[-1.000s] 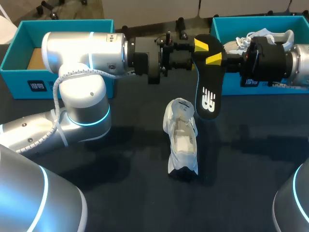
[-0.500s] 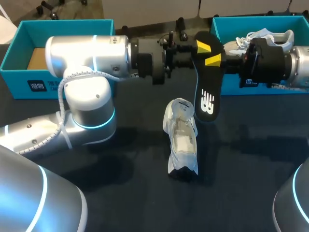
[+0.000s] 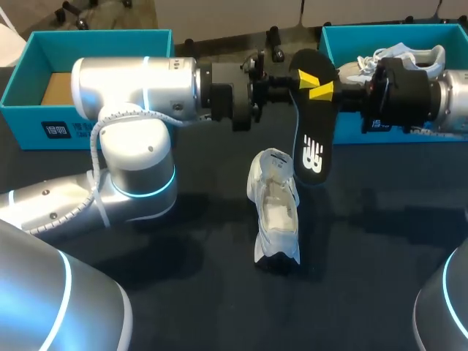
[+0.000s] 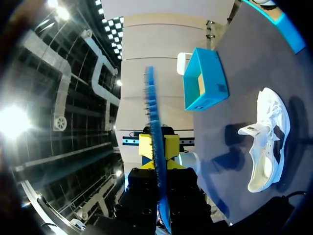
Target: Take the shoe out of the shoebox, open the shoe tongue, remove and reinsert the insole, then place the shoe into the shoebox
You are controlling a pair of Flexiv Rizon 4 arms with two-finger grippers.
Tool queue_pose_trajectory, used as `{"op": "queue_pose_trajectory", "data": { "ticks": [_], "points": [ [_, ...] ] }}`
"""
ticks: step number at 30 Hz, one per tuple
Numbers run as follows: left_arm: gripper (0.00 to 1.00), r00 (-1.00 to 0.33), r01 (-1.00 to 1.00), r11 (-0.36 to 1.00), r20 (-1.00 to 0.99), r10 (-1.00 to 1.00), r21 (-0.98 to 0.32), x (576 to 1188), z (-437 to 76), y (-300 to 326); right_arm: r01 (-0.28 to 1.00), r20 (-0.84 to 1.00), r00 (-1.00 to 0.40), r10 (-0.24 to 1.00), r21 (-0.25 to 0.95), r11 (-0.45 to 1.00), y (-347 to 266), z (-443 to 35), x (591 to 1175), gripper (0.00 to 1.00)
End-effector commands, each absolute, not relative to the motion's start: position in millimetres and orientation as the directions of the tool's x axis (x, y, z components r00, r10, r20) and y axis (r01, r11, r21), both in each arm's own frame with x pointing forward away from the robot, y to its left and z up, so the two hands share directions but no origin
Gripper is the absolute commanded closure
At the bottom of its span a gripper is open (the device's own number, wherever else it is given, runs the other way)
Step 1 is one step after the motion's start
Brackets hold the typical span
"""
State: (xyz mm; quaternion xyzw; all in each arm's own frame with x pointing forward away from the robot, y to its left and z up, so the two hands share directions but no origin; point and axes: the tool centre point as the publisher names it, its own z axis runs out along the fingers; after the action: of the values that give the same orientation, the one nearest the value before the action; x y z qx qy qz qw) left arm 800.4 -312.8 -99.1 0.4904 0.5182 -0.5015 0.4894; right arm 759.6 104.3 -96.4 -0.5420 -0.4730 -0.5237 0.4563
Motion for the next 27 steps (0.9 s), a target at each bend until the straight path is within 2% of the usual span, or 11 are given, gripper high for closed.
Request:
{"op": "queue_pose_trajectory", "data": {
  "ticks": [1, 6, 7, 9, 10, 27],
  "points": [
    [1.00, -0.041, 0.999, 0.020, -0.999, 0.016, -0.041, 799, -99, -315, 0.991, 0.999, 0.007, 0.036, -0.002, -0.136, 107, -98, 760, 1.00],
    [1.00, -0.050, 0.999, 0.016, -0.999, 0.020, -0.050, 798, -101, -315, 0.990, 0.999, 0.010, 0.032, -0.005, -0.139, 106, -98, 759, 1.00],
    [1.00, -0.052, 0.999, 0.016, -0.998, 0.023, -0.052, 798, -102, -315, 0.990, 0.999, 0.010, 0.032, -0.005, -0.140, 105, -98, 759, 0.93],
    [1.00, -0.059, 0.998, 0.021, -0.998, 0.028, -0.058, 798, -105, -315, 0.991, 0.999, 0.009, 0.038, -0.004, -0.135, 103, -97, 757, 0.09],
    [1.00, -0.060, 0.998, 0.022, -0.998, 0.028, -0.059, 798, -106, -315, 0.991, 0.999, 0.010, 0.041, -0.004, -0.137, 102, -97, 757, 0.00],
    [1.00, -0.128, 0.991, 0.049, -0.992, 0.016, -0.127, 784, -113, -303, 0.979, 0.995, -0.005, 0.101, 0.025, -0.201, 52, -103, 751, 0.00]
  ]
}}
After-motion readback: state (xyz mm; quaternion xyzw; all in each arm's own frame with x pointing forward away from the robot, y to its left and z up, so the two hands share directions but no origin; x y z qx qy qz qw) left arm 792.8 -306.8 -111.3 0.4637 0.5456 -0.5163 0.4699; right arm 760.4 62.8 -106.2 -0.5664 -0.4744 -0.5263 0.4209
